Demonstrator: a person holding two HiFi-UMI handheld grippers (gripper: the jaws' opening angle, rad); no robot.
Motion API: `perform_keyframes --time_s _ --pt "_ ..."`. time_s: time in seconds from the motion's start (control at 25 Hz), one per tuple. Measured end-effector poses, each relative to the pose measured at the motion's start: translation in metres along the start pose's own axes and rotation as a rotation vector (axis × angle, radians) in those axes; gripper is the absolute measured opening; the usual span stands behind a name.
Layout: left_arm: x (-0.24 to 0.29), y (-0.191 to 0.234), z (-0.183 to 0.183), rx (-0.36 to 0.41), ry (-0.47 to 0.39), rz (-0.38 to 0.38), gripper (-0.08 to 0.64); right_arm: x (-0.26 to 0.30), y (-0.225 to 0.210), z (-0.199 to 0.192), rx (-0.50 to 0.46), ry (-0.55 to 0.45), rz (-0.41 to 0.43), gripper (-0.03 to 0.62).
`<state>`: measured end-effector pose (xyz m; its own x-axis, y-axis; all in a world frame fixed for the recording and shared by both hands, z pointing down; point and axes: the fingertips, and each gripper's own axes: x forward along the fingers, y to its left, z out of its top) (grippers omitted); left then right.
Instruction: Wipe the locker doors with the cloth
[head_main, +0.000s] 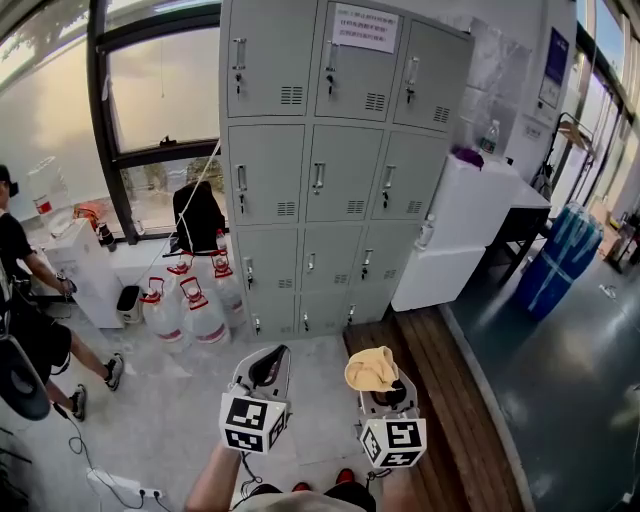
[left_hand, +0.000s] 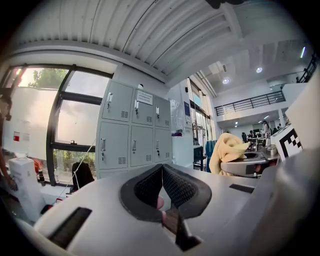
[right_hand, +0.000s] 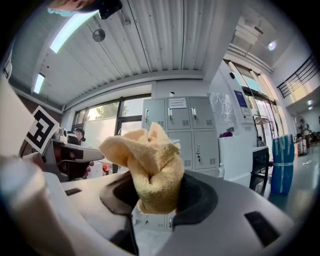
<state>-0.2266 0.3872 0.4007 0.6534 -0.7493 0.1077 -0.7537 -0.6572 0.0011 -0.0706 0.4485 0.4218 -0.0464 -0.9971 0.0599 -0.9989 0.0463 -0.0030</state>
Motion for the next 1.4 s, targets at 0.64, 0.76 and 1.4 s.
perform_keyframes --time_s 0.64,0.76,1.4 --pt "0.116 0.045 0.003 0.001 0.011 0.102 0.023 0.128 -0.059 -0.005 0.041 -0.015 0.081 0.183" --pt "0.157 0.058 0.012 0.006 0.013 0.125 0.023 0.169 -0.082 -0.001 0.052 -0.016 0.096 0.183" --pt "0.35 0.12 0.041 0.012 0.009 0.234 0.023 0.368 -0.177 0.013 0.055 -0.027 0.208 0.183"
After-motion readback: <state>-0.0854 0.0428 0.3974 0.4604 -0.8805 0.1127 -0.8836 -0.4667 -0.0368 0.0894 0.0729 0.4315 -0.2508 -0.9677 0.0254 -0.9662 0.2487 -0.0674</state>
